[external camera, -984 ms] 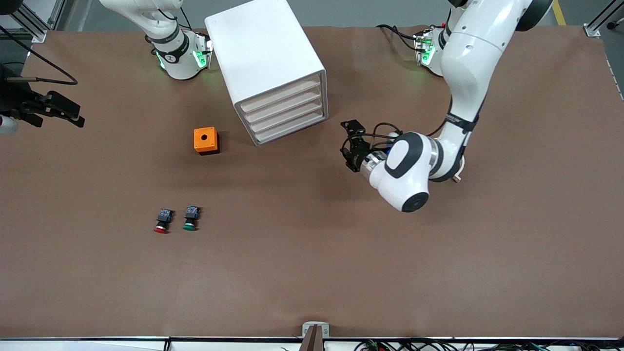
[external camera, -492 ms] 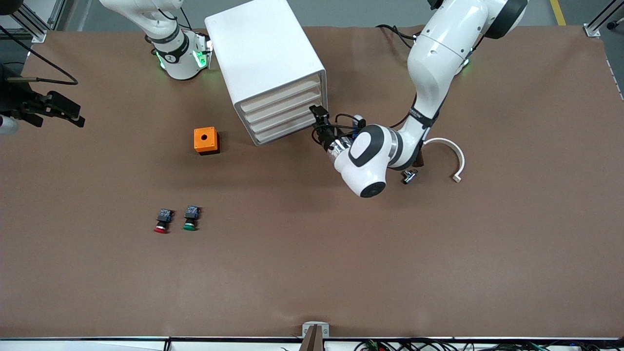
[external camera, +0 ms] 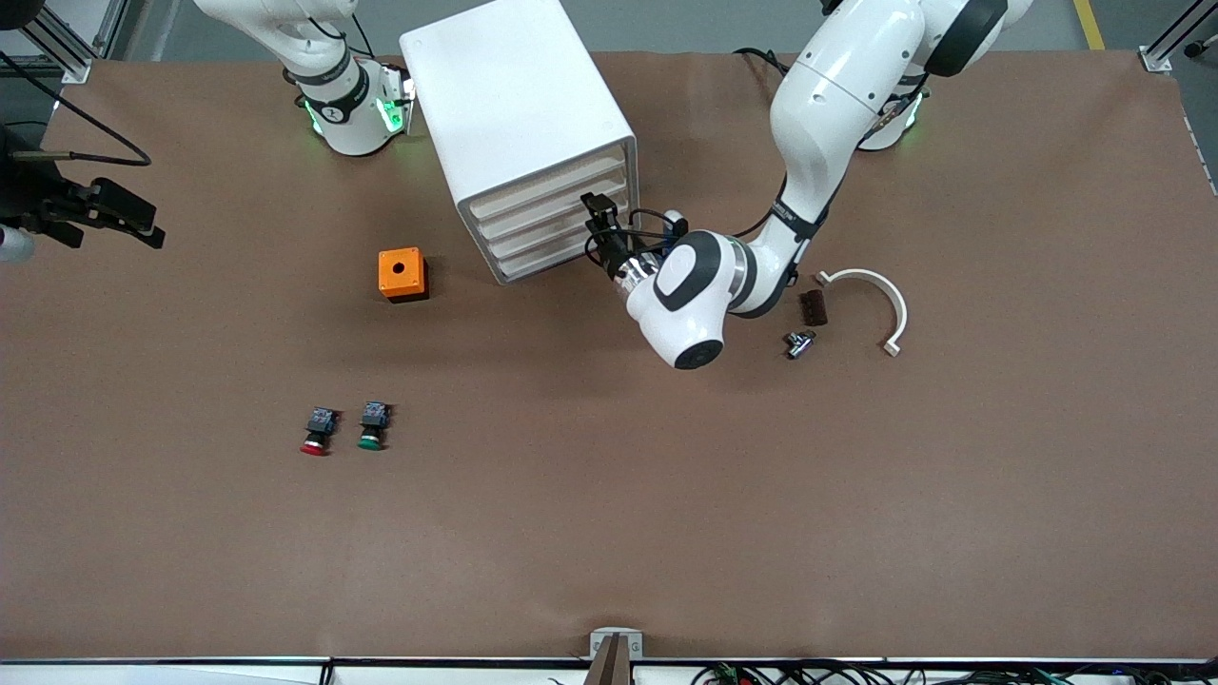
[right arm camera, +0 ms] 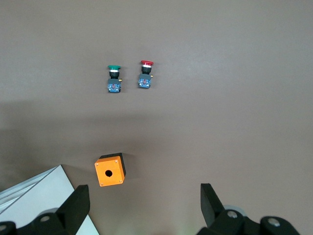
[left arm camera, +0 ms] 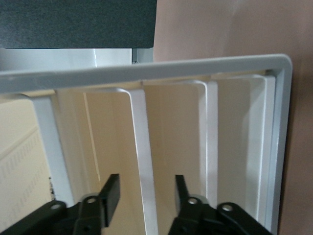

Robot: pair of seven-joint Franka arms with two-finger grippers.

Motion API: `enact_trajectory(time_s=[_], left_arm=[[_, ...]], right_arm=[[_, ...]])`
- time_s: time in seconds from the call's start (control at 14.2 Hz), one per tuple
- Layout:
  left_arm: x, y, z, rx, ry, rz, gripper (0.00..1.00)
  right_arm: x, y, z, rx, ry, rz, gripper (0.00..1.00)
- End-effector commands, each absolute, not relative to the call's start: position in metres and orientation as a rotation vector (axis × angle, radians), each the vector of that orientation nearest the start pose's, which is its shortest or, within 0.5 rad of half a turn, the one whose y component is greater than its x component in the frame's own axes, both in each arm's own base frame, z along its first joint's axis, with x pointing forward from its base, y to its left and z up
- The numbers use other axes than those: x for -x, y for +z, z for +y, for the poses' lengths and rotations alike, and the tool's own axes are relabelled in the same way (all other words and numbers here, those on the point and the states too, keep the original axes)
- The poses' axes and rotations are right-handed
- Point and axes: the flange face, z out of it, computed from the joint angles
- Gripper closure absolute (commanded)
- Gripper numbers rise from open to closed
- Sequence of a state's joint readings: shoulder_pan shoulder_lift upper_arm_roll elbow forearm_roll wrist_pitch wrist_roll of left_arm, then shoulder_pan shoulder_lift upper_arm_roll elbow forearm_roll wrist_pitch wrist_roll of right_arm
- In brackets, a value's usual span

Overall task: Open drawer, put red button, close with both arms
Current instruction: 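Reach the left gripper to the handle of the cabinet's top drawer, then grasp the drawer handle with the left gripper and pull it open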

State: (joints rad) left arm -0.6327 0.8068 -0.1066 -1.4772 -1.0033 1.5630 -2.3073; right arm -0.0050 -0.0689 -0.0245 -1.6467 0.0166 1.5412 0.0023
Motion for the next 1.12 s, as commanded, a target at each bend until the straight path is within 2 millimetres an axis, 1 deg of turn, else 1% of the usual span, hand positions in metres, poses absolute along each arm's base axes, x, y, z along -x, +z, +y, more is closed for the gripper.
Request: enact_trajectory(time_s=[0.0,0.14,0.21,0.35,0.42,0.49,0.63,0.7,0.77,0.84,0.91,0.98,1.05], left_arm=[[-0.43,0.205,-0.519,1.199,1.35,-1.854,0.65],[-0.43,0.204,-0.521,1.204,1.349,-1.865,0.83],[-0.429,0.204,-0.522,1.208,1.348,-1.862,1.0],[-0.439,0.204,-0.513,1.194,1.347,-1.884,1.0],[-0.446,0.205,-0.509,1.198,1.341,-1.899,1.0],[-0.464,0.209,-0.498,1.197,1.341,-1.936,1.0],[-0.502,0.21,-0.471,1.185,1.369,-2.008,1.0],[-0.522,0.213,-0.457,1.183,1.394,-2.039,1.0],[-0.54,0.22,-0.445,1.177,1.415,-2.071,1.0],[-0.553,0.225,-0.434,1.172,1.43,-2.095,1.0],[-0.564,0.227,-0.422,1.164,1.447,-2.118,1.0],[-0.57,0.23,-0.418,1.181,1.462,-2.125,1.0],[-0.572,0.231,-0.417,1.202,1.472,-2.128,0.83]], right_arm=[[-0.523,0.626,-0.018,3.121,0.054,0.062,0.0],[-0.525,0.631,-0.022,3.121,0.04,0.062,0.0],[-0.524,0.63,-0.025,3.118,0.056,0.075,0.0],[-0.53,0.629,-0.03,3.12,0.059,0.08,0.0],[-0.534,0.62,-0.032,3.12,0.085,0.081,0.0],[-0.542,0.61,-0.031,3.131,0.098,0.077,0.0],[-0.567,0.567,-0.034,3.111,0.206,0.085,0.0],[-0.582,0.548,-0.04,3.121,0.227,0.089,0.0],[-0.596,0.529,-0.047,3.131,0.251,0.052,0.0],[-0.6,0.526,-0.056,3.162,0.254,-0.035,0.0],[-0.601,0.521,-0.057,3.182,0.269,-0.066,0.0],[-0.602,0.514,-0.055,3.187,0.26,-0.07,0.0],[-0.602,0.498,-0.059,3.182,0.244,-0.039,0.0]])
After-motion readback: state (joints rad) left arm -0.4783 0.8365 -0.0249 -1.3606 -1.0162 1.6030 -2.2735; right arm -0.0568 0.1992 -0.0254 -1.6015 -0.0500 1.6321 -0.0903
